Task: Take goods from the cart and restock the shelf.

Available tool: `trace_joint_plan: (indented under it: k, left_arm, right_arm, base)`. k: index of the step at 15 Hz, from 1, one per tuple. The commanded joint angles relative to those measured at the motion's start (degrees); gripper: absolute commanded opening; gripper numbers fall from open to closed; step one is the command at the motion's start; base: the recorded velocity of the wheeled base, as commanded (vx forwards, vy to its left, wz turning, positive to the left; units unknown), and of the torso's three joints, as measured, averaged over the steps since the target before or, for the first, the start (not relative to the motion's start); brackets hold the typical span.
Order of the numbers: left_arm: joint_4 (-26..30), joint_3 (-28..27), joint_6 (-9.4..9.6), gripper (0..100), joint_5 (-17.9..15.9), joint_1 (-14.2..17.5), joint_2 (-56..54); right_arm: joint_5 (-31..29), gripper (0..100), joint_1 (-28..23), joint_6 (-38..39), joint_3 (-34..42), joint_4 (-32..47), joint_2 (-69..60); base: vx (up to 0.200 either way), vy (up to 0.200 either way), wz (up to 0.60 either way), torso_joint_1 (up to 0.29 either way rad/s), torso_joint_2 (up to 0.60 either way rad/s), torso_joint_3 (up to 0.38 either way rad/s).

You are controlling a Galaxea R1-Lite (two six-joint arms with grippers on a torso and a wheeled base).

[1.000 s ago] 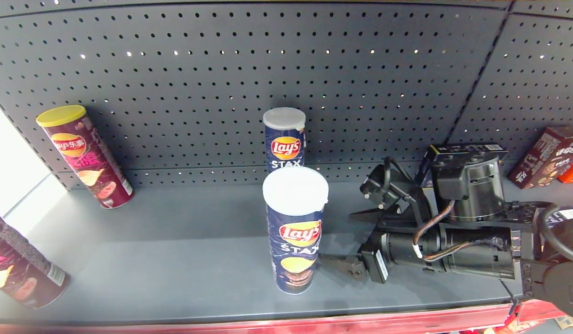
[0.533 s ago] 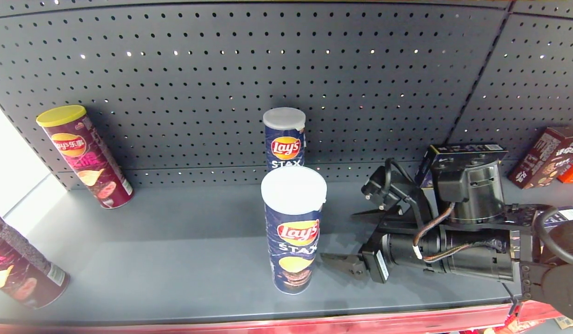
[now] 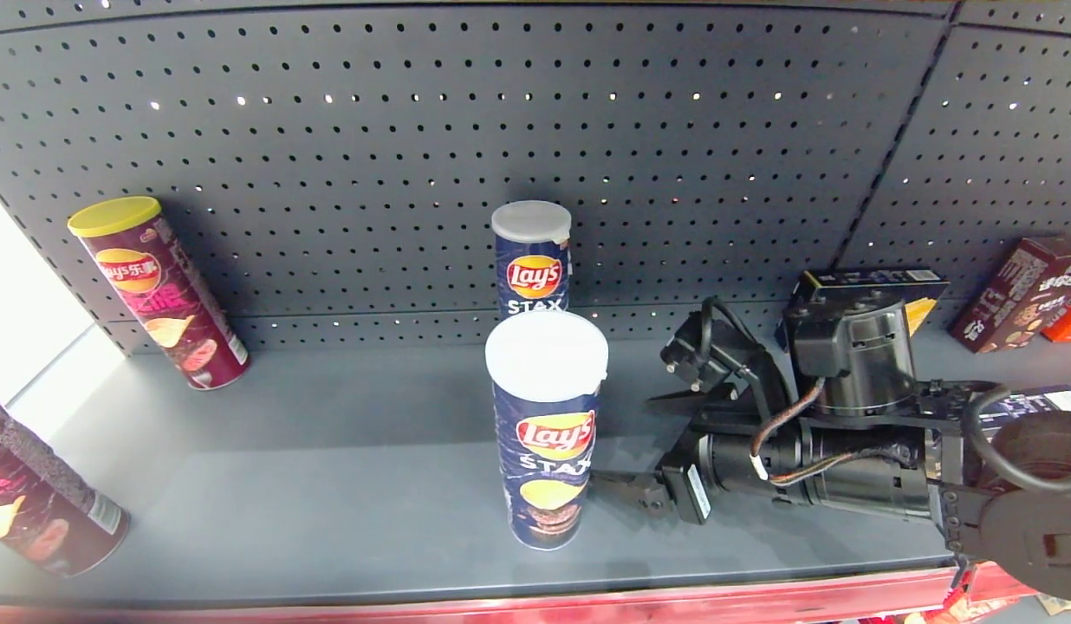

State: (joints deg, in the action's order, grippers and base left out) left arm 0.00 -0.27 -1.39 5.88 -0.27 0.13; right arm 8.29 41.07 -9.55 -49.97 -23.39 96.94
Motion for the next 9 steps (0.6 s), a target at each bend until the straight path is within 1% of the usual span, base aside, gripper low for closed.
trace_joint_plan:
  k: [1,9]
  left_arm:
    - [0.0,0.0,0.07,100,0.0,-0.1,0.1]
    - [0.0,0.0,-0.02,100,0.0,0.0,0.0]
  right_arm:
    - [0.1,100,0.1,0.0,-0.1,-0.1,0.4]
    - [-0.2,100,0.0,0.1,0.0,-0.2,-0.4]
  base:
    - [0.0,0.0,0.0,0.0,0.0,0.0]
    - [0.0,0.0,0.0,0.0,0.0,0.0]
